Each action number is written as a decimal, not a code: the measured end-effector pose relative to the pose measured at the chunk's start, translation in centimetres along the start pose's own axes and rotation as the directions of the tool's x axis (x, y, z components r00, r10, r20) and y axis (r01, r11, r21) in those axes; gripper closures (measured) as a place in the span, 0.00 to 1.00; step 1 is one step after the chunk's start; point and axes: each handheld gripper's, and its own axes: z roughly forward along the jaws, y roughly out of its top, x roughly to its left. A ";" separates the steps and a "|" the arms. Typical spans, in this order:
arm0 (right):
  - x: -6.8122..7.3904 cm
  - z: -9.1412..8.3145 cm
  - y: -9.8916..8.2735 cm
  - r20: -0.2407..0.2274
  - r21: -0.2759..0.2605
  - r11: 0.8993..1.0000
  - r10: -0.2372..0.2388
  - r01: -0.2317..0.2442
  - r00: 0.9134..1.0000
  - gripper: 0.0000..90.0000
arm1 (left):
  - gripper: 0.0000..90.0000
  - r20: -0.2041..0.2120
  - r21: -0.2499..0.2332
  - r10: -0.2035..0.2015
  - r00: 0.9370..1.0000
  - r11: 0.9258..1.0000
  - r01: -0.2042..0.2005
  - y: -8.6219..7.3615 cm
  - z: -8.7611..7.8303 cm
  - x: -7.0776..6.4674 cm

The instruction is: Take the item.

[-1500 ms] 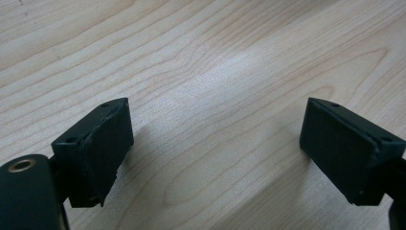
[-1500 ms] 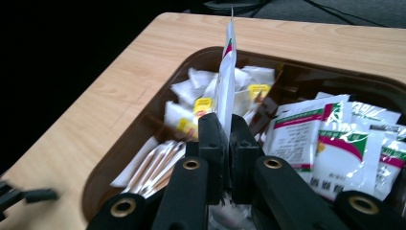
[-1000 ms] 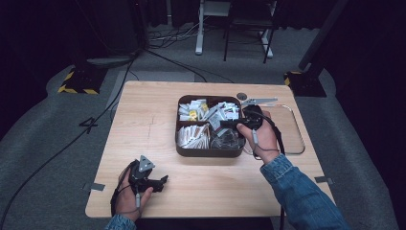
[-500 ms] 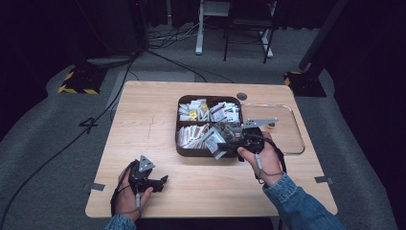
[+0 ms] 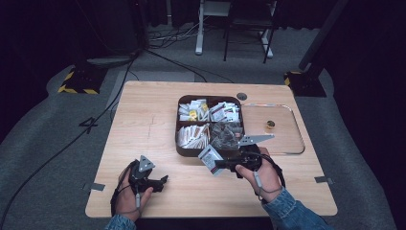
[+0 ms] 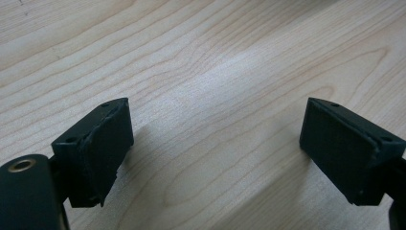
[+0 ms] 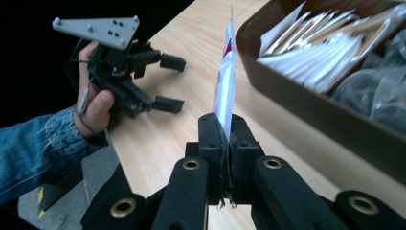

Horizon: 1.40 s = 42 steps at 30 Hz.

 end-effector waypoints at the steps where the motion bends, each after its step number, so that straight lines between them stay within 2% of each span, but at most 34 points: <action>1: 0.0 0.1 -0.2 -0.001 0.003 1.000 0.002 -0.002 1.000 0.97 | 0.13 -0.001 0.001 0.003 1.000 1.000 -0.003 0.0 0.0 0.0; 8: 0.1 0.5 -1.8 0.017 0.017 1.000 0.001 -0.002 1.000 0.97 | 0.13 0.000 -0.002 -0.001 1.000 1.000 0.001 0.0 0.0 0.0; 13: 0.2 1.0 -2.8 0.011 0.035 0.999 0.012 -0.012 1.000 0.97 | 0.13 -0.001 0.001 0.003 1.000 1.000 -0.003 0.0 0.0 0.0; 19: 0.3 1.8 -3.9 0.029 0.063 0.998 -0.001 -0.001 1.000 0.97 | 0.13 0.001 -0.002 -0.002 1.000 1.000 0.002 0.0 0.0 0.0; 26: 0.5 2.7 -4.6 0.004 0.091 0.996 0.012 -0.012 1.000 0.97 | 0.13 -0.001 0.001 0.003 1.000 1.000 -0.003 0.0 0.0 0.0; 42: 0.5 3.8 -5.4 0.029 0.153 0.988 -0.004 -0.001 1.000 0.97 | 0.13 0.000 -0.002 0.002 1.000 1.000 -0.002 0.0 0.0 0.0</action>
